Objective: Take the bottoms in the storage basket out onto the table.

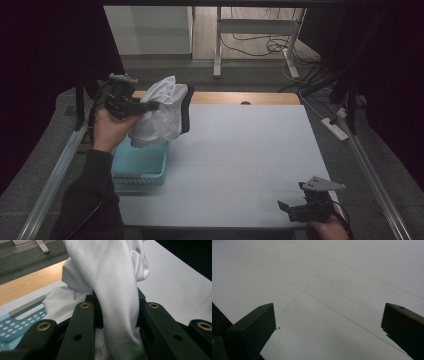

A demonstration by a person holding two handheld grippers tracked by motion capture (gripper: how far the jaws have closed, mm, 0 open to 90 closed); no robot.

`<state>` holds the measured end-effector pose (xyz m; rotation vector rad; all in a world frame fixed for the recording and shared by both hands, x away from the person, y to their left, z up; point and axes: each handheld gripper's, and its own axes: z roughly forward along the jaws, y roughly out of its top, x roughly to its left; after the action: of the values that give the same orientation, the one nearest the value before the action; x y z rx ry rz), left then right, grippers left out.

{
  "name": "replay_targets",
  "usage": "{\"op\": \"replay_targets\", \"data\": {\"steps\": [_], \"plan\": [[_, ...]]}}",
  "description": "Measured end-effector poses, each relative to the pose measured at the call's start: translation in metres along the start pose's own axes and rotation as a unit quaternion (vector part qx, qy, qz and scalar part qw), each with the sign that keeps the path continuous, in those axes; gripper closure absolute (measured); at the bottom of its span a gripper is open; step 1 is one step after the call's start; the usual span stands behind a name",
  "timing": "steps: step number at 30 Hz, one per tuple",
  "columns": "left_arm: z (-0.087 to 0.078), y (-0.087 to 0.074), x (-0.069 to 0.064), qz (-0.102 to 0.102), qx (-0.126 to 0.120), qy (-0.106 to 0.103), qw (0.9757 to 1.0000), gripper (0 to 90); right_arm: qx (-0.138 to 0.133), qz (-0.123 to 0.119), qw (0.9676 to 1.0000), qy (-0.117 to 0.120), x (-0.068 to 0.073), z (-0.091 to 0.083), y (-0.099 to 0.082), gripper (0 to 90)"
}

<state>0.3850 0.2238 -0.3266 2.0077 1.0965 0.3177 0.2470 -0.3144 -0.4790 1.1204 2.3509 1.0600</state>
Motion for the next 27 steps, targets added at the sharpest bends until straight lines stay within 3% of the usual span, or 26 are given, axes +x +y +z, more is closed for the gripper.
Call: {"op": "replay_targets", "data": {"steps": [27], "plan": [[0.042, 0.023, -0.034, 0.038, 0.005, -0.038, 0.9986, 72.7, 0.0, -0.002, 1.0, 0.001, 0.0, 0.0, 0.0, 0.0]]}}
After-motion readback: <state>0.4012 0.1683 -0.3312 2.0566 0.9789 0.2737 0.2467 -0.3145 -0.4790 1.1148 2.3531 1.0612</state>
